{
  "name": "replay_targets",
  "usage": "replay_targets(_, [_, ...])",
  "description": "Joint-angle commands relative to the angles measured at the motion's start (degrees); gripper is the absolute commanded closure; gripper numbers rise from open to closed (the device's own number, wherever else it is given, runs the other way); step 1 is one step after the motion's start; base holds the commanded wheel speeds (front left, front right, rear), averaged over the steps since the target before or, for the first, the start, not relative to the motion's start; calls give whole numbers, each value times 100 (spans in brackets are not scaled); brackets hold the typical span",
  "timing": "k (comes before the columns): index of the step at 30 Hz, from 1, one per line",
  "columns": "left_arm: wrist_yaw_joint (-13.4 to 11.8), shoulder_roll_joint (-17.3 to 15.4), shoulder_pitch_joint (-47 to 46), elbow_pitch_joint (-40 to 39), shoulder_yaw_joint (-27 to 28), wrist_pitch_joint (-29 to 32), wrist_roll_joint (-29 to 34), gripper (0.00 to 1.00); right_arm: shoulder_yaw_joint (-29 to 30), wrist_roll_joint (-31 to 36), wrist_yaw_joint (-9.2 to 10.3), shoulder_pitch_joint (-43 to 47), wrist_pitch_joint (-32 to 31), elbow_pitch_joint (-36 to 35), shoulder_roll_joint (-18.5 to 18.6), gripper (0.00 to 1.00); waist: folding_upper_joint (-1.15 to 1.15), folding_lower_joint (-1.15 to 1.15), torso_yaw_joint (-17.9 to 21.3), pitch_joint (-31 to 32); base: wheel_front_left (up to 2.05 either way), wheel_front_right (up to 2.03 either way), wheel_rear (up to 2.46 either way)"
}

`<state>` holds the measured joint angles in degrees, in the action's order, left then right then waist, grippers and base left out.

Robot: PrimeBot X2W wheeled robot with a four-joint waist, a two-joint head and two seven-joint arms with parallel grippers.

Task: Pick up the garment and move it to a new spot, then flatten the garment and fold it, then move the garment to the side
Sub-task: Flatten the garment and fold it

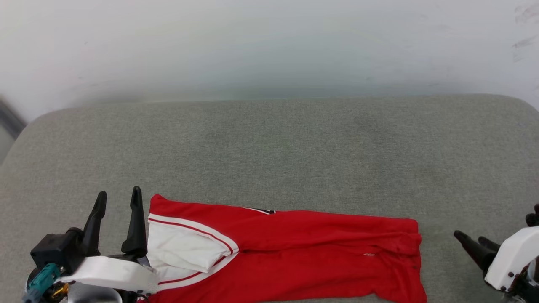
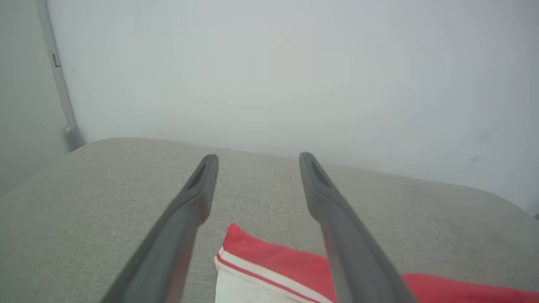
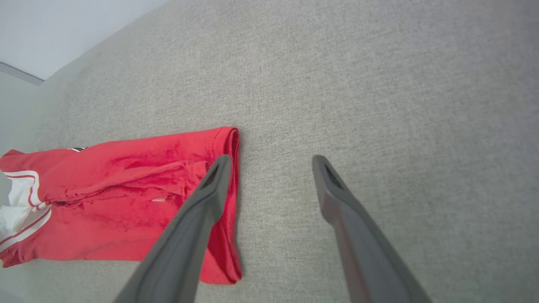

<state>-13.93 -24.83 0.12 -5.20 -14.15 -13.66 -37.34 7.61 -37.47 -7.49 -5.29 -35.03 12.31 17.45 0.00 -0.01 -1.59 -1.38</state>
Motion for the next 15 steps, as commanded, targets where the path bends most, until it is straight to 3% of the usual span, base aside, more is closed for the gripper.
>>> replay_targets(1, [-47, -35, 113, -88, 1, -30, 63, 0, -1, -17, 0, 65, -90, 22, -111, 0, 0, 1, -43, -38, 0, 0, 0])
replay_targets(7, [-220, -72, 104, -515, -166, 127, 278, 0, -80, -60, 0, -127, -439, 240, -412, 0, 0, 1, -265, -249, 0, 0, 0])
replay_targets(15, [-274, 0, -62, -673, -312, 208, 362, 0, -427, -168, 1, -318, -723, 935, -653, 0, 0, 1, -511, -462, 0, 0, 0])
